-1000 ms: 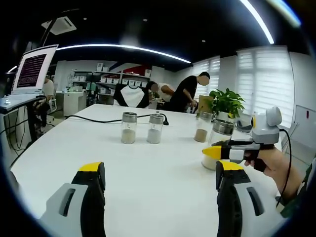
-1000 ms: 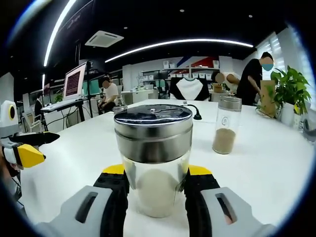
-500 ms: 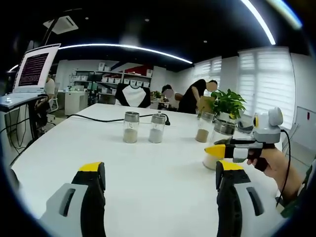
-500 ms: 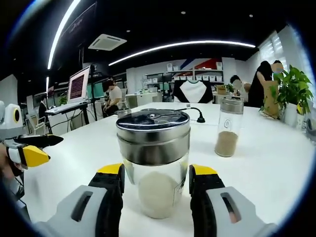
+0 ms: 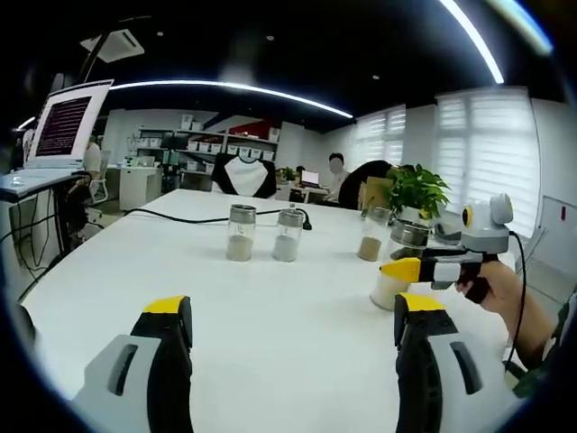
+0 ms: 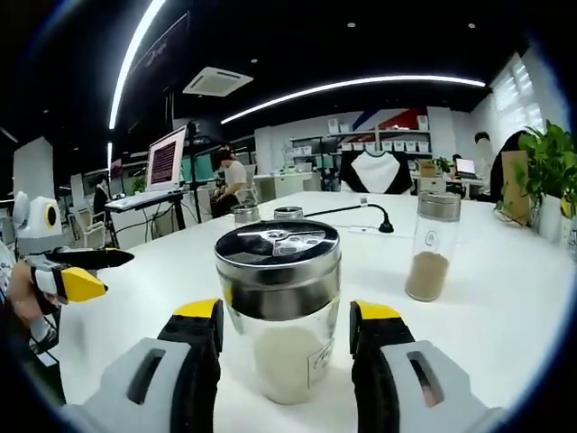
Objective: Rotate the seasoning bottle until the label or dispensing opening points toward the visible target arrow and the bottle remains upright within the marked orientation range
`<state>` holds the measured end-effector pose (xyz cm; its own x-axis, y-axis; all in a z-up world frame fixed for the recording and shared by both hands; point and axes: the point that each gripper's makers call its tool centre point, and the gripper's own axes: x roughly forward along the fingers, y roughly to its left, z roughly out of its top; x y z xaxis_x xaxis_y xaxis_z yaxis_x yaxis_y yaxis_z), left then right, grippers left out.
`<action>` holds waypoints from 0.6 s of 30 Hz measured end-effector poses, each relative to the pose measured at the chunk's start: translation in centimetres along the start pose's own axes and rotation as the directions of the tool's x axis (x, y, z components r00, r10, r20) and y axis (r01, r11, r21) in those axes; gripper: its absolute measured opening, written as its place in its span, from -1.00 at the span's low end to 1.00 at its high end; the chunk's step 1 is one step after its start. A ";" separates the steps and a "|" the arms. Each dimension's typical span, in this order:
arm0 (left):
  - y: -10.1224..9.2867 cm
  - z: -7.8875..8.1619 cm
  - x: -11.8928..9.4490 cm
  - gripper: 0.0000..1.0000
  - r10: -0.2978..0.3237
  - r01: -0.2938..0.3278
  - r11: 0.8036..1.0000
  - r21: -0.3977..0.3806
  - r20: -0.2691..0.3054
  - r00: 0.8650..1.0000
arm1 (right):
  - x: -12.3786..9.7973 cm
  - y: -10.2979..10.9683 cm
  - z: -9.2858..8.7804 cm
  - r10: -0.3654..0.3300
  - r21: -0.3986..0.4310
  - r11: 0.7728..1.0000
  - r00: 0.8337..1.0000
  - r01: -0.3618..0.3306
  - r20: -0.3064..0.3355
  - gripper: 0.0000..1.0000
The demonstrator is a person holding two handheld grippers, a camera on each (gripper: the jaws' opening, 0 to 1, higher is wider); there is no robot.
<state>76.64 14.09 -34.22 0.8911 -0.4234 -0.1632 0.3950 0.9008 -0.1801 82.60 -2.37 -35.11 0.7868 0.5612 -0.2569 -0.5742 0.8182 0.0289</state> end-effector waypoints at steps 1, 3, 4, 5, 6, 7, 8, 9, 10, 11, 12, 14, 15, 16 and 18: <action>0.0 0.0 0.0 0.96 -0.001 0.001 1.000 -0.001 0.000 1.000 | 0.0 0.0 0.0 0.016 -0.002 1.000 1.000 -0.016 -0.003 0.16; 0.0 0.1 0.0 0.96 -0.002 0.002 1.000 -0.001 0.001 1.000 | 0.1 0.4 0.1 0.077 0.004 0.997 0.997 -0.077 0.000 0.16; 0.0 0.1 0.0 0.96 -0.001 0.001 1.000 0.001 0.002 1.000 | 0.1 0.5 0.2 0.107 -0.015 0.994 0.994 -0.107 0.000 0.16; 0.1 0.1 -0.1 0.96 0.000 0.000 1.000 0.000 0.002 1.000 | 0.1 0.4 0.3 0.117 -0.028 0.993 0.993 -0.117 0.001 0.16; 0.1 0.1 -0.1 0.96 0.001 -0.001 1.000 -0.001 0.002 1.000 | 0.0 0.3 0.3 0.122 -0.039 0.992 0.993 -0.122 0.000 0.16; 0.1 0.1 -0.1 0.96 0.002 -0.002 1.000 -0.001 0.002 1.000 | 0.0 0.3 0.4 0.142 -0.060 0.988 0.990 -0.142 -0.004 0.16; 0.2 0.1 -0.1 0.96 0.002 -0.002 1.000 0.000 0.002 1.000 | 0.0 0.3 0.4 0.152 -0.065 0.986 0.988 -0.152 -0.003 0.16; 0.2 0.1 -0.2 0.96 0.002 -0.002 1.000 0.003 0.003 1.000 | 0.0 0.3 0.5 0.168 -0.065 0.984 0.986 -0.168 -0.002 0.16; 0.2 0.1 -0.2 0.96 0.002 -0.002 1.000 0.002 0.003 1.000 | 0.0 0.4 0.5 0.189 -0.060 0.980 0.982 -0.189 -0.002 0.17; 0.2 0.2 -0.2 0.96 0.003 -0.003 1.000 0.000 0.004 1.000 | 0.0 0.9 0.5 0.236 -0.043 0.971 0.972 -0.236 0.005 0.17; 0.2 0.2 -0.2 0.96 0.003 -0.003 1.000 0.000 0.004 1.000 | -0.1 1.2 0.6 0.261 -0.017 0.965 0.965 -0.261 0.015 0.17; 0.3 0.2 -0.3 0.96 0.005 -0.005 1.000 0.002 0.005 1.000 | -0.1 1.5 0.6 0.302 -0.002 0.953 0.953 -0.302 0.032 0.16; 0.4 0.2 -0.3 0.96 0.006 -0.006 1.000 0.002 0.006 1.000 | -0.1 1.3 0.5 0.303 -0.012 0.953 0.953 -0.303 0.032 0.16; 0.4 0.3 -0.3 0.96 0.007 -0.007 1.000 0.002 0.005 1.000 | -0.1 1.3 0.4 0.307 -0.021 0.952 0.951 -0.307 0.026 0.16; 0.5 0.2 -0.4 0.96 0.008 -0.008 1.000 0.004 0.003 1.000 | -0.1 1.5 0.3 0.334 -0.038 0.942 0.942 -0.333 0.030 0.16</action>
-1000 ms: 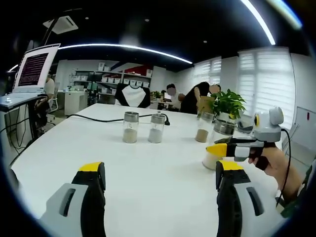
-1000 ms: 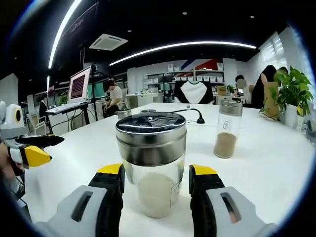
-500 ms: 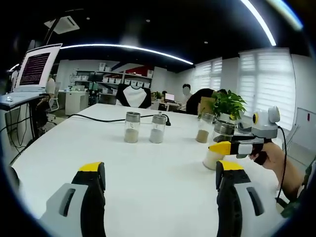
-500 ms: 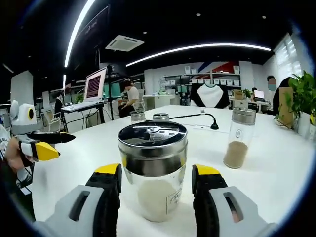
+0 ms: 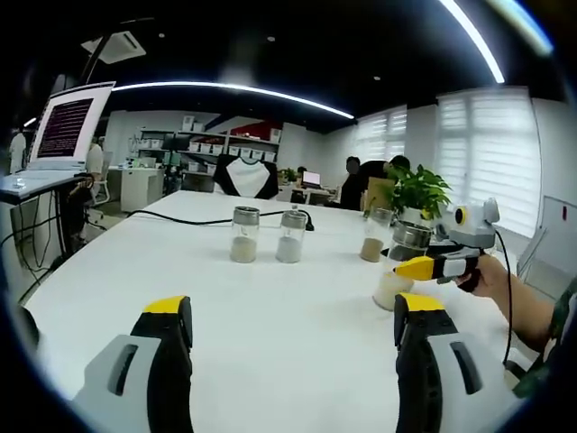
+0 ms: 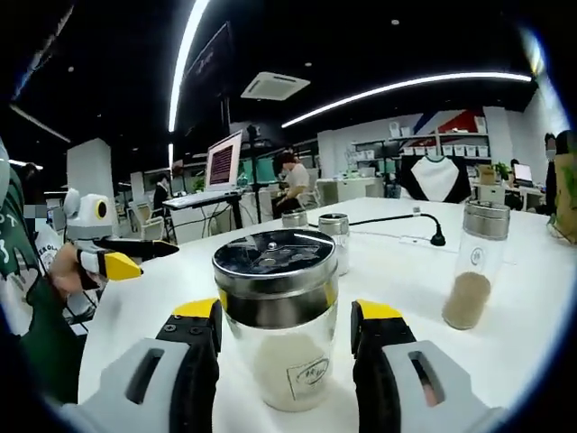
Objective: Rotate the seasoning bottle until the label or dispensing opening points toward the visible target arrow and the bottle remains upright within the marked orientation range
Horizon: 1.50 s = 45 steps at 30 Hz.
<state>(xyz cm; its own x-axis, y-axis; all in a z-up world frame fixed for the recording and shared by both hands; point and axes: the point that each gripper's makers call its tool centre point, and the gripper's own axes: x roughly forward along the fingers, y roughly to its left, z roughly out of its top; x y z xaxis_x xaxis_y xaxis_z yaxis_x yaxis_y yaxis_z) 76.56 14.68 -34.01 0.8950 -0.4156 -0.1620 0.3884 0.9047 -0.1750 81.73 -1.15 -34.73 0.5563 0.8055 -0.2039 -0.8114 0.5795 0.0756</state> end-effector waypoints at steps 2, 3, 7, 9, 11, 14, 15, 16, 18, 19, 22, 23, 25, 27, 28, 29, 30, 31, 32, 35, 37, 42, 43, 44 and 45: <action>0.0 0.0 0.0 0.95 -0.001 0.001 1.000 0.000 0.001 1.000 | 0.1 0.1 0.1 0.027 0.021 0.999 1.000 -0.028 0.010 0.16; 0.0 0.1 0.0 0.95 -0.002 0.002 1.000 -0.001 0.002 1.000 | 0.1 0.2 0.1 0.041 0.026 0.999 0.999 -0.041 0.014 0.16; -0.1 0.1 0.0 0.95 -0.003 0.003 1.000 0.000 0.003 1.000 | 0.1 0.5 0.2 0.074 0.018 0.997 0.997 -0.075 0.024 0.15; 0.0 0.0 0.0 0.95 -0.002 0.002 1.000 0.000 0.000 1.000 | 0.0 0.5 0.5 0.081 -0.005 0.997 0.996 -0.081 0.033 0.15; -0.1 0.0 0.0 0.95 -0.002 0.002 1.000 -0.001 -0.002 1.000 | 0.0 0.6 0.6 0.093 -0.018 0.996 0.995 -0.093 0.043 0.14; -0.1 0.0 0.0 0.95 -0.003 0.003 1.000 -0.002 -0.003 1.000 | 0.0 0.6 0.5 0.108 -0.019 0.994 0.993 -0.108 0.040 0.08; -0.1 0.0 0.0 0.95 -0.002 0.002 1.000 -0.002 -0.003 1.000 | 0.0 0.6 0.4 0.111 -0.019 0.994 0.993 -0.110 0.035 0.08; -0.1 0.0 0.0 0.95 -0.002 0.002 1.000 -0.001 -0.003 1.000 | 0.1 0.6 0.2 0.115 -0.019 0.993 0.993 -0.115 0.027 0.08; -0.1 0.0 0.1 0.95 -0.002 0.002 1.000 -0.002 -0.002 1.000 | 0.2 0.5 0.1 0.122 -0.017 0.992 0.992 -0.122 0.023 0.08; -0.1 0.0 0.1 0.95 -0.002 0.002 1.000 -0.002 -0.002 1.000 | 0.2 0.5 0.0 0.125 -0.015 0.992 0.992 -0.125 0.023 0.08; 0.0 0.0 0.1 0.95 -0.001 0.001 1.000 -0.002 -0.003 1.000 | 0.3 0.6 -0.1 0.135 -0.013 0.991 0.991 -0.135 0.020 0.06; -0.1 0.0 0.1 0.95 -0.002 0.002 1.000 -0.002 -0.004 1.000 | 0.4 0.6 -0.2 0.138 -0.012 0.990 0.990 -0.138 0.016 0.04; 0.0 0.0 0.1 0.95 -0.001 0.001 1.000 -0.004 -0.004 1.000 | 0.4 0.5 -0.3 0.141 -0.012 0.990 0.990 -0.141 0.010 0.02; 0.0 -0.1 0.1 0.95 0.000 0.000 1.000 -0.004 -0.005 1.000 | 0.4 0.6 -0.3 0.147 -0.012 0.989 0.989 -0.147 0.008 0.00; 0.0 -0.1 0.1 0.95 0.001 -0.001 1.000 -0.005 -0.005 1.000 | 0.4 0.6 -0.4 0.149 -0.008 0.989 0.989 -0.149 0.003 -0.01; 0.0 -0.1 0.1 0.95 0.000 0.000 1.000 -0.007 -0.005 1.000 | 0.4 0.7 -0.4 0.155 -0.006 0.988 0.988 -0.155 -0.006 -0.03; 0.0 -0.1 0.1 0.95 0.000 0.000 1.000 -0.007 -0.005 1.000 | 0.4 0.8 -0.4 0.160 -0.008 0.987 0.987 -0.160 -0.011 -0.07; 0.0 -0.1 0.1 0.95 0.000 0.000 1.000 -0.007 -0.004 1.000 | 0.4 1.0 -0.4 0.164 -0.014 0.986 0.986 -0.164 -0.014 -0.09; 0.0 0.0 0.1 0.95 0.002 -0.002 1.000 -0.007 -0.003 1.000 | 0.4 0.9 -0.5 0.156 -0.025 0.987 0.988 -0.156 -0.022 -0.10; 0.0 -0.1 0.2 0.95 0.003 -0.003 1.000 -0.009 -0.003 1.000 | 0.4 0.9 -0.6 0.155 -0.038 0.987 0.987 -0.157 -0.044 -0.11; 0.0 -0.1 0.2 0.95 0.002 -0.002 1.000 -0.008 -0.003 1.000 | 0.4 0.8 -0.6 0.154 -0.040 0.987 0.987 -0.156 -0.053 -0.11; 0.0 -0.1 0.1 0.95 0.002 -0.002 1.000 -0.010 -0.002 1.000 | 0.4 0.8 -0.8 0.151 -0.051 0.987 0.986 -0.154 -0.068 -0.12; 0.0 -0.1 0.1 0.95 0.002 -0.002 1.000 -0.010 0.000 1.000 | 0.4 0.8 -0.8 0.150 -0.053 0.987 0.986 -0.154 -0.068 -0.12; 0.0 0.0 0.1 0.95 0.001 -0.001 1.000 -0.010 0.000 1.000 | 0.4 0.8 -0.8 0.150 -0.054 0.987 0.986 -0.154 -0.068 -0.12; 0.1 0.0 0.1 0.95 0.001 -0.001 1.000 -0.011 0.000 1.000 | 0.4 0.8 -0.8 0.150 -0.056 0.987 0.986 -0.154 -0.070 -0.12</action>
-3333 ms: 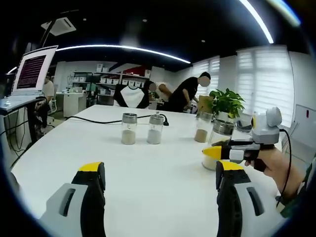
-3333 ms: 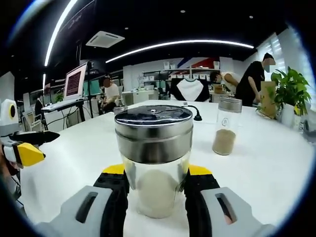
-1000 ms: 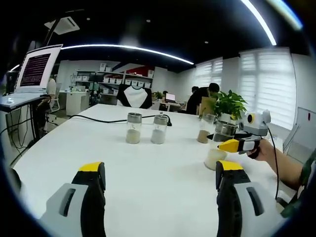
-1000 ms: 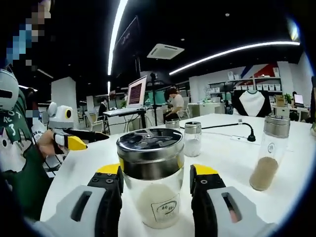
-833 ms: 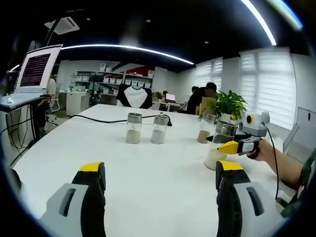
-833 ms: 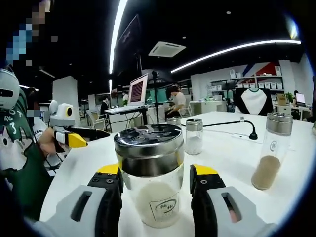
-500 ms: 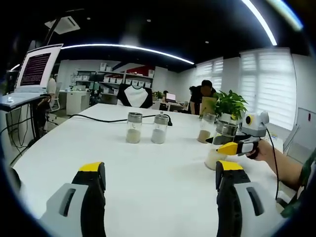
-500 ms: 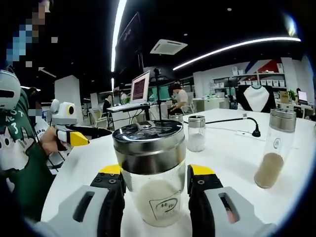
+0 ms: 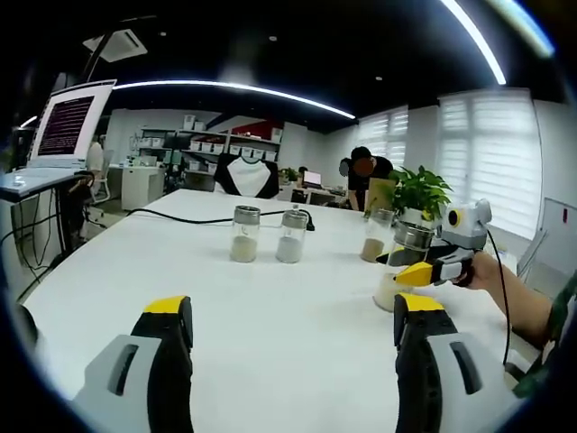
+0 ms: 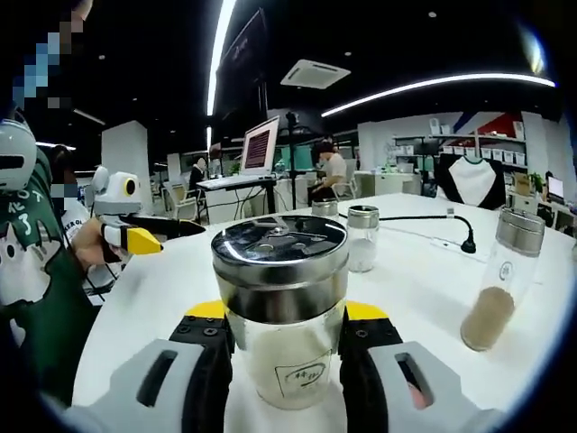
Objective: Rotate the seasoning bottle until the label or dispensing opening points toward the visible target arrow and the bottle remains upright within the marked orientation range
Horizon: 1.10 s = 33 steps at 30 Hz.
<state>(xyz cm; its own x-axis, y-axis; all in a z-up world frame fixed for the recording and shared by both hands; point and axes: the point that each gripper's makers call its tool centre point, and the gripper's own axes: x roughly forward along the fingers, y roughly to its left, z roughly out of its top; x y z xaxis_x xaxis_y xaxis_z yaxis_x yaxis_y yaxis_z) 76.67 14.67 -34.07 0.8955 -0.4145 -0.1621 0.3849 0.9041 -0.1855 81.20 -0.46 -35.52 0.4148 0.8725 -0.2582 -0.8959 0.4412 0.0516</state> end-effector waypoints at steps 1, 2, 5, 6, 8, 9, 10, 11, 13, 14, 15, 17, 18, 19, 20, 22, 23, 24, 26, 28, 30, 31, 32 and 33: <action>0.0 0.0 0.0 0.95 0.000 0.000 1.000 0.000 0.001 1.000 | 0.0 0.0 0.0 0.000 -0.001 1.000 1.000 0.000 -0.002 -0.12; 0.0 0.0 0.0 0.95 0.001 -0.001 1.000 0.002 0.000 1.000 | 0.0 0.0 0.0 -0.001 -0.002 1.000 1.000 0.001 -0.004 -0.12; 0.0 0.1 0.0 0.95 -0.001 0.001 1.000 0.003 0.003 1.000 | 0.0 0.0 -0.1 -0.006 -0.003 1.000 1.000 0.006 -0.012 -0.12; 0.0 0.2 0.0 0.95 0.000 0.000 1.000 0.003 0.005 1.000 | 0.0 0.0 -0.1 -0.006 -0.005 1.000 1.000 0.006 -0.014 -0.13; 0.1 0.2 -0.1 0.95 0.002 -0.002 1.000 0.003 0.007 1.000 | 0.0 -0.1 -0.1 -0.006 -0.006 1.000 1.000 0.006 -0.015 -0.13; 0.0 0.2 -0.1 0.95 0.000 0.000 1.000 0.003 0.006 1.000 | 0.0 -0.1 -0.1 -0.010 -0.008 1.000 1.000 0.010 -0.017 -0.13; 0.0 0.2 -0.1 0.95 -0.001 0.001 1.000 0.003 0.005 1.000 | 0.0 -0.1 -0.1 -0.014 -0.009 1.000 1.000 0.014 -0.023 -0.13; -0.1 0.1 -0.1 0.95 -0.001 0.001 1.000 0.003 0.004 1.000 | 0.0 -0.1 -0.1 -0.015 -0.005 1.000 1.000 0.015 -0.026 -0.13; -0.1 0.1 -0.1 0.95 -0.004 0.004 1.000 0.003 0.001 1.000 | 0.0 -0.1 -0.2 -0.017 -0.007 1.000 0.999 0.017 -0.031 -0.13; -0.1 0.0 0.0 0.95 -0.004 0.004 1.000 0.002 0.000 1.000 | 0.0 -0.1 -0.2 -0.017 -0.008 1.000 0.999 0.017 -0.031 -0.13; -0.1 0.0 0.0 0.95 -0.004 0.004 1.000 0.001 -0.002 1.000 | 0.0 -0.1 -0.2 -0.018 -0.007 1.000 0.999 0.018 -0.032 -0.13; -0.1 -0.1 0.0 0.95 -0.004 0.004 1.000 0.001 -0.004 1.000 | 0.0 -0.1 -0.2 -0.020 -0.007 1.000 0.999 0.020 -0.034 -0.13; -0.1 -0.1 0.0 0.95 -0.004 0.004 1.000 0.002 -0.003 1.000 | 0.0 -0.1 -0.2 -0.023 -0.007 1.000 0.999 0.023 -0.037 -0.13; -0.1 0.0 0.0 0.95 -0.004 0.004 1.000 0.003 -0.002 1.000 | 0.0 -0.1 -0.2 -0.024 -0.007 1.000 0.999 0.024 -0.038 -0.13; -0.1 0.0 0.0 0.95 -0.002 0.002 1.000 0.001 -0.001 1.000 | 0.0 -0.1 -0.2 -0.025 -0.007 1.000 0.999 0.025 -0.038 -0.13; -0.1 0.0 0.0 0.95 -0.002 0.002 1.000 0.000 -0.002 1.000 | 0.0 -0.1 -0.2 -0.027 -0.007 1.000 0.999 0.027 -0.039 -0.13; -0.1 0.0 0.0 0.95 -0.002 0.002 1.000 0.001 -0.001 1.000 | 0.0 -0.1 -0.2 -0.031 -0.005 1.000 0.999 0.030 -0.039 -0.13; -0.1 0.0 0.0 0.95 -0.002 0.002 1.000 0.001 -0.001 1.000 | 0.0 -0.1 -0.2 -0.034 -0.005 0.999 0.999 0.034 -0.040 -0.13; -0.1 0.0 0.0 0.95 -0.004 0.004 1.000 0.002 -0.001 1.000 | 0.0 -0.2 -0.3 -0.047 -0.006 0.999 0.998 0.047 -0.044 -0.13; -0.1 0.0 0.0 0.95 -0.002 0.002 1.000 0.001 -0.001 1.000 | -0.1 -0.2 -0.3 -0.053 -0.004 0.999 0.998 0.053 -0.044 -0.13; -0.1 -0.1 0.0 0.95 -0.002 0.002 1.000 0.001 -0.005 1.000 | -0.1 -0.2 -0.3 -0.061 0.000 0.998 0.997 0.062 -0.046 -0.13; -0.1 -0.1 0.0 0.95 -0.001 0.001 1.000 0.000 -0.005 1.000 | -0.1 -0.3 -0.3 -0.070 0.001 0.998 0.996 0.070 -0.051 -0.13; -0.1 -0.1 0.0 0.95 -0.001 0.001 1.000 0.000 -0.005 1.000 | -0.1 -0.3 -0.3 -0.072 0.001 0.997 0.996 0.072 -0.053 -0.13; -0.1 -0.1 0.0 0.95 -0.001 0.001 1.000 0.002 -0.006 1.000 | -0.1 -0.3 -0.4 -0.077 0.003 0.997 0.995 0.077 -0.056 -0.13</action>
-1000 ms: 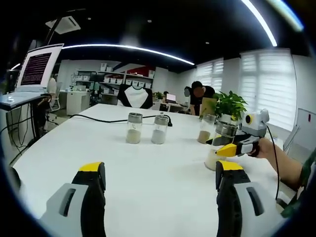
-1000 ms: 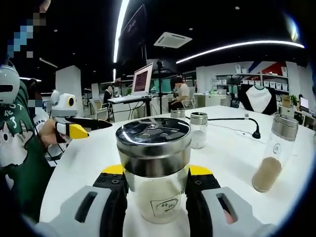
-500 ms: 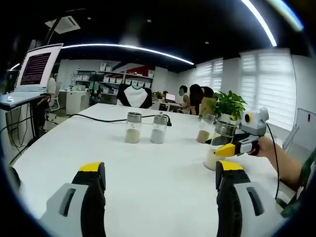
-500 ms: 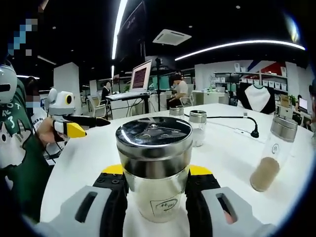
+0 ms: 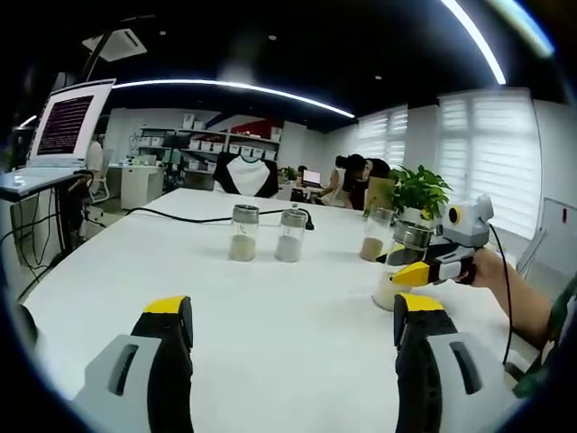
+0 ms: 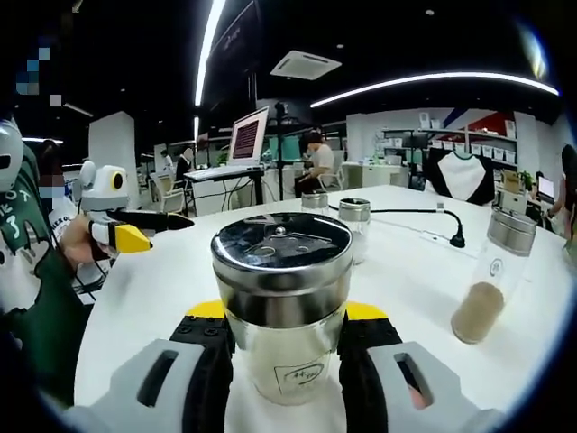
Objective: Rotate the seasoning bottle until the label or dispensing opening points toward the visible target arrow and the bottle remains upright within the marked orientation range
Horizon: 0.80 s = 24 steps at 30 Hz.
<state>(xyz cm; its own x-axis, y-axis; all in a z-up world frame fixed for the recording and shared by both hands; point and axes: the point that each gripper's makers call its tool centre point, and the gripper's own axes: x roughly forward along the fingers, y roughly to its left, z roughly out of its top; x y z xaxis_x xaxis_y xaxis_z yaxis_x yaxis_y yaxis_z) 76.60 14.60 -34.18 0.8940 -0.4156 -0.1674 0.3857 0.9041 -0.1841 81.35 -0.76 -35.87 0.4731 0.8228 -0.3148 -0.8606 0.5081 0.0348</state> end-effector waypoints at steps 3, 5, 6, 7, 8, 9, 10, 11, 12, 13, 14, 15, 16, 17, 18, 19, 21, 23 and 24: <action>-0.1 0.0 0.1 0.95 -0.004 0.004 1.000 -0.003 0.000 1.000 | 0.0 -0.1 0.0 -0.018 0.007 1.000 1.000 0.018 -0.003 -0.13; -0.2 0.0 0.1 0.95 -0.006 0.006 1.000 0.002 0.000 1.000 | -0.1 -0.1 -0.1 -0.027 0.010 1.000 1.000 0.027 -0.007 -0.13; -0.2 0.0 0.1 0.95 -0.007 0.007 1.000 0.002 0.000 1.000 | -0.1 -0.1 -0.1 -0.033 0.013 0.999 0.999 0.033 -0.010 -0.13; -0.3 0.1 0.1 0.95 -0.009 0.009 1.000 0.001 0.000 1.000 | -0.1 -0.2 -0.1 -0.037 0.014 0.999 0.999 0.037 -0.011 -0.13; -0.3 0.1 0.1 0.95 -0.010 0.010 1.000 0.000 0.000 1.000 | -0.1 -0.2 -0.1 -0.045 0.018 0.999 0.999 0.045 -0.010 -0.13; -0.3 0.1 0.1 0.95 -0.010 0.010 1.000 0.002 0.000 1.000 | -0.1 -0.2 -0.1 -0.058 0.017 0.998 0.998 0.058 -0.010 -0.14; -0.3 0.1 0.1 0.95 -0.010 0.010 1.000 0.002 0.000 1.000 | -0.1 -0.3 -0.1 -0.063 0.018 0.998 0.998 0.063 -0.010 -0.14; -0.3 0.1 0.0 0.95 -0.008 0.008 1.000 0.001 0.000 1.000 | -0.1 -0.3 -0.1 -0.065 0.020 0.998 0.998 0.065 -0.009 -0.14; -0.2 0.1 0.0 0.95 -0.007 0.007 1.000 0.000 0.001 1.000 | -0.1 -0.3 -0.1 -0.070 0.023 0.997 0.998 0.070 -0.007 -0.14; -0.2 0.1 0.0 0.95 -0.006 0.006 1.000 0.000 0.001 1.000 | -0.1 -0.3 -0.1 -0.074 0.024 0.997 0.997 0.074 -0.007 -0.14; -0.1 0.1 0.0 0.95 -0.004 0.004 1.000 0.001 0.000 1.000 | -0.1 -0.4 -0.1 -0.081 0.026 0.996 0.997 0.081 -0.009 -0.14; -0.1 0.1 -0.1 0.95 -0.003 0.003 1.000 0.001 0.000 1.000 | -0.1 -0.4 -0.1 -0.085 0.028 0.996 0.996 0.085 -0.010 -0.14; -0.1 0.0 -0.1 0.95 -0.003 0.003 1.000 0.000 0.000 1.000 | -0.1 -0.4 -0.1 -0.093 0.031 0.995 0.996 0.093 -0.012 -0.14; -0.1 0.1 -0.1 0.95 -0.003 0.003 1.000 0.000 0.000 1.000 | -0.1 -0.5 -0.1 -0.099 0.032 0.995 0.995 0.099 -0.013 -0.14; -0.2 0.1 0.0 0.95 -0.006 0.006 1.000 0.002 -0.001 1.000 | -0.1 -0.5 -0.1 -0.109 0.033 0.993 0.994 0.109 -0.015 -0.14; -0.2 0.1 0.0 0.95 -0.007 0.007 1.000 0.004 -0.002 1.000 | -0.1 -0.5 -0.1 -0.113 0.035 0.993 0.993 0.113 -0.016 -0.14; -0.4 0.2 0.0 0.95 -0.013 0.013 1.000 0.005 -0.001 1.000 | -0.1 -0.6 -0.1 -0.127 0.040 0.991 0.992 0.128 -0.014 -0.14; -0.5 0.3 0.0 0.95 -0.016 0.016 1.000 0.009 0.001 1.000 | -0.2 -0.6 -0.1 -0.145 0.045 0.988 0.989 0.146 -0.015 -0.14; -0.5 0.3 0.0 0.95 -0.017 0.017 1.000 0.009 0.001 1.000 | -0.2 -0.6 -0.1 -0.152 0.048 0.987 0.988 0.153 -0.016 -0.14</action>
<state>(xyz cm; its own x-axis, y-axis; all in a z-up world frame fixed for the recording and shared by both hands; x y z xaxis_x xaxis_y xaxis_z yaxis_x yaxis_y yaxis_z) 76.50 14.13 -33.76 0.8877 -0.4306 -0.1628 0.4028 0.8978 -0.1782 81.82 -1.24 -35.93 0.5955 0.7319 -0.3313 -0.7683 0.6394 0.0314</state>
